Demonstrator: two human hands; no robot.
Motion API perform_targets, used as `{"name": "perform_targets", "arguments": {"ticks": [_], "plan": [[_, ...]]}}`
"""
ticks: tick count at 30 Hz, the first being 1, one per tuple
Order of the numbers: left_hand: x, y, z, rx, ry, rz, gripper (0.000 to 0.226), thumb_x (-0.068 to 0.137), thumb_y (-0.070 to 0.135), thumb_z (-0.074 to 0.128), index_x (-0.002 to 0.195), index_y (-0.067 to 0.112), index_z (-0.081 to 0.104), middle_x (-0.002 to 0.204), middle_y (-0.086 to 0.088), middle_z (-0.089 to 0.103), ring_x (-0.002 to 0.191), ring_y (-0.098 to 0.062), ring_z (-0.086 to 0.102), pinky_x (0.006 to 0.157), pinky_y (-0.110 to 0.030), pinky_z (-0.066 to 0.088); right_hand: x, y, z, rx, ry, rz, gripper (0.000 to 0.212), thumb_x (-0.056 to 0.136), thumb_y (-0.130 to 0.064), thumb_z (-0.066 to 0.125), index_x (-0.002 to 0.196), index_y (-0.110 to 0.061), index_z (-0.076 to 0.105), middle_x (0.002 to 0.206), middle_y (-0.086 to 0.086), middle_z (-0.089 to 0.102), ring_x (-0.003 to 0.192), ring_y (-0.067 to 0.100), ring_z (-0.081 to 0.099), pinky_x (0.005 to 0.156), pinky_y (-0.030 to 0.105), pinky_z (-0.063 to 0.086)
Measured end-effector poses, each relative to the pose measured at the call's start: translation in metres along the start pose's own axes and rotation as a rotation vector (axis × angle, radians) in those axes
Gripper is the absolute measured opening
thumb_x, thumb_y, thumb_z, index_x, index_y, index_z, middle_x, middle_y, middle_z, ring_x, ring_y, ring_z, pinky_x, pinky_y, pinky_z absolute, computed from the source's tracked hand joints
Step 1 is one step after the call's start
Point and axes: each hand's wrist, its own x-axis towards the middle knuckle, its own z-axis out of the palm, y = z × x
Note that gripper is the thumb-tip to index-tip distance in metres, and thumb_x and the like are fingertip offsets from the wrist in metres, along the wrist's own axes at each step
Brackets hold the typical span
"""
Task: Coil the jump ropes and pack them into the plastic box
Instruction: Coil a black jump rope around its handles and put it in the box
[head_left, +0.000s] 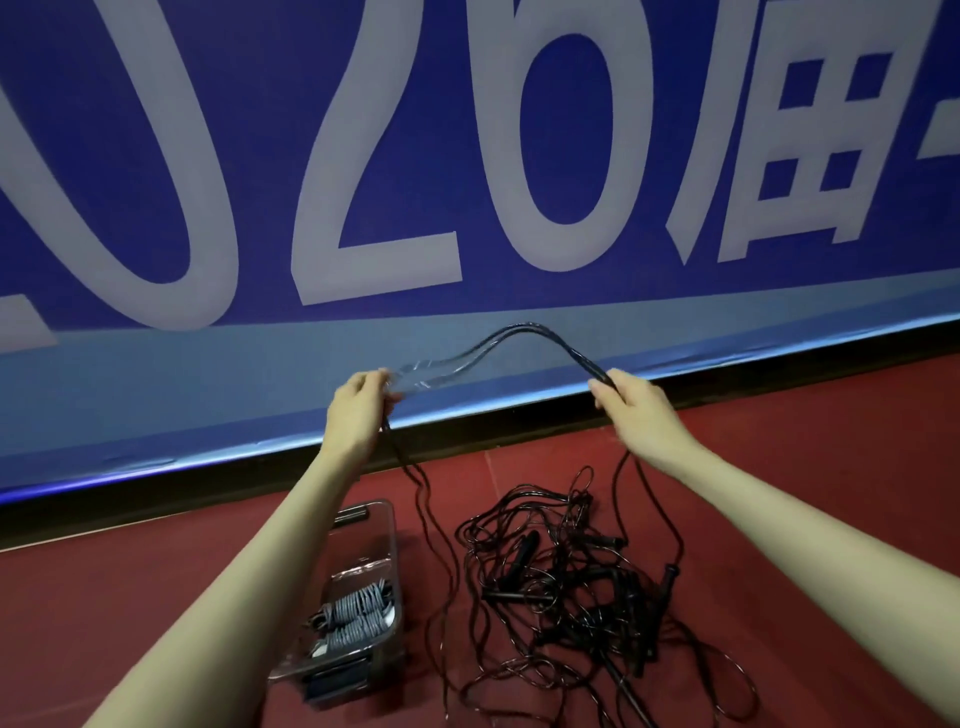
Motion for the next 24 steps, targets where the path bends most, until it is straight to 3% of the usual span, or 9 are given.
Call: {"name": "perform_targets", "arguments": {"ticks": [1, 3, 7, 10, 12, 14, 16, 18, 24], "plan": [[0.001, -0.007, 0.000, 0.120, -0.008, 0.013, 0.029, 0.097, 0.029, 0.047, 0.119, 0.012, 0.058, 0.119, -0.006, 0.062, 0.104, -0.024, 0.058, 0.091, -0.036, 0.044, 0.000, -0.007, -0.003, -0.029, 0.005, -0.042, 0.032, 0.101, -0.023, 0.048, 0.075, -0.003, 0.050, 0.058, -0.001, 0.041, 0.054, 0.016, 0.035, 0.049, 0.022, 0.027], [-0.005, -0.006, 0.004, 0.256, -0.037, 0.100, 0.043, 0.097, 0.026, 0.050, 0.138, 0.014, 0.045, 0.137, -0.002, 0.049, 0.125, -0.021, 0.047, 0.102, -0.034, 0.037, 0.000, -0.017, -0.007, -0.092, -0.024, -0.123, 0.033, 0.101, -0.023, 0.049, 0.078, 0.001, 0.048, 0.059, 0.002, 0.042, 0.055, 0.017, 0.035, 0.050, 0.024, 0.027], [-0.025, 0.012, 0.031, 0.371, -0.263, 0.390, 0.041, 0.097, 0.021, 0.054, 0.137, 0.017, 0.049, 0.140, 0.002, 0.049, 0.131, -0.013, 0.042, 0.107, -0.027, 0.031, -0.004, -0.025, -0.001, -0.187, -0.106, -0.213, 0.033, 0.102, -0.025, 0.048, 0.079, -0.002, 0.046, 0.058, 0.003, 0.042, 0.056, 0.021, 0.036, 0.055, 0.034, 0.026], [-0.044, 0.020, 0.057, 0.418, -0.540, 0.429, 0.046, 0.098, 0.028, 0.053, 0.142, 0.020, 0.042, 0.143, 0.007, 0.045, 0.133, -0.006, 0.037, 0.107, -0.021, 0.027, -0.006, -0.030, 0.003, -0.203, -0.110, -0.260, 0.030, 0.102, -0.025, 0.048, 0.078, -0.008, 0.043, 0.057, 0.000, 0.041, 0.055, 0.021, 0.036, 0.056, 0.037, 0.027], [-0.050, 0.023, 0.068, 0.367, -0.603, 0.380, 0.044, 0.099, 0.030, 0.051, 0.141, 0.020, 0.044, 0.137, 0.005, 0.048, 0.128, -0.005, 0.041, 0.100, -0.015, 0.028, -0.007, -0.034, 0.000, -0.197, -0.095, -0.281, 0.030, 0.101, -0.025, 0.049, 0.076, -0.011, 0.042, 0.057, -0.001, 0.042, 0.056, 0.020, 0.037, 0.057, 0.037, 0.028], [-0.046, 0.027, 0.070, 0.383, -0.549, 0.397, 0.032, 0.099, 0.030, 0.051, 0.130, 0.022, 0.054, 0.119, 0.001, 0.050, 0.117, -0.007, 0.047, 0.094, -0.015, 0.031, -0.009, -0.037, -0.003, -0.179, -0.103, -0.301, 0.029, 0.101, -0.025, 0.050, 0.077, -0.011, 0.044, 0.059, 0.000, 0.043, 0.056, 0.018, 0.038, 0.058, 0.037, 0.031], [-0.042, 0.031, 0.068, 0.400, -0.518, 0.427, 0.012, 0.099, 0.025, 0.051, 0.102, 0.023, 0.063, 0.096, 0.002, 0.050, 0.095, -0.005, 0.049, 0.084, -0.018, 0.034, -0.012, -0.041, -0.005, -0.167, -0.118, -0.319, 0.028, 0.101, -0.026, 0.049, 0.077, -0.012, 0.045, 0.060, -0.001, 0.044, 0.056, 0.014, 0.037, 0.056, 0.033, 0.030], [-0.041, 0.038, 0.066, 0.264, -0.505, 0.414, 0.020, 0.097, 0.014, 0.050, 0.080, 0.021, 0.056, 0.077, 0.006, 0.052, 0.071, -0.002, 0.048, 0.073, -0.022, 0.037, -0.014, -0.044, -0.006, -0.133, -0.123, -0.312, 0.028, 0.101, -0.025, 0.050, 0.078, -0.011, 0.045, 0.060, -0.002, 0.043, 0.053, 0.011, 0.034, 0.053, 0.028, 0.027], [-0.043, 0.081, 0.056, 0.031, -0.326, 0.322, 0.025, 0.094, 0.011, 0.050, 0.071, 0.019, 0.057, 0.054, 0.012, 0.042, 0.048, -0.005, 0.032, 0.048, -0.021, 0.026, -0.011, -0.058, -0.006, -0.085, -0.184, -0.225, 0.018, 0.100, -0.022, 0.052, 0.087, -0.009, 0.051, 0.063, -0.002, 0.044, 0.051, 0.008, 0.031, 0.050, 0.021, 0.030]]}}
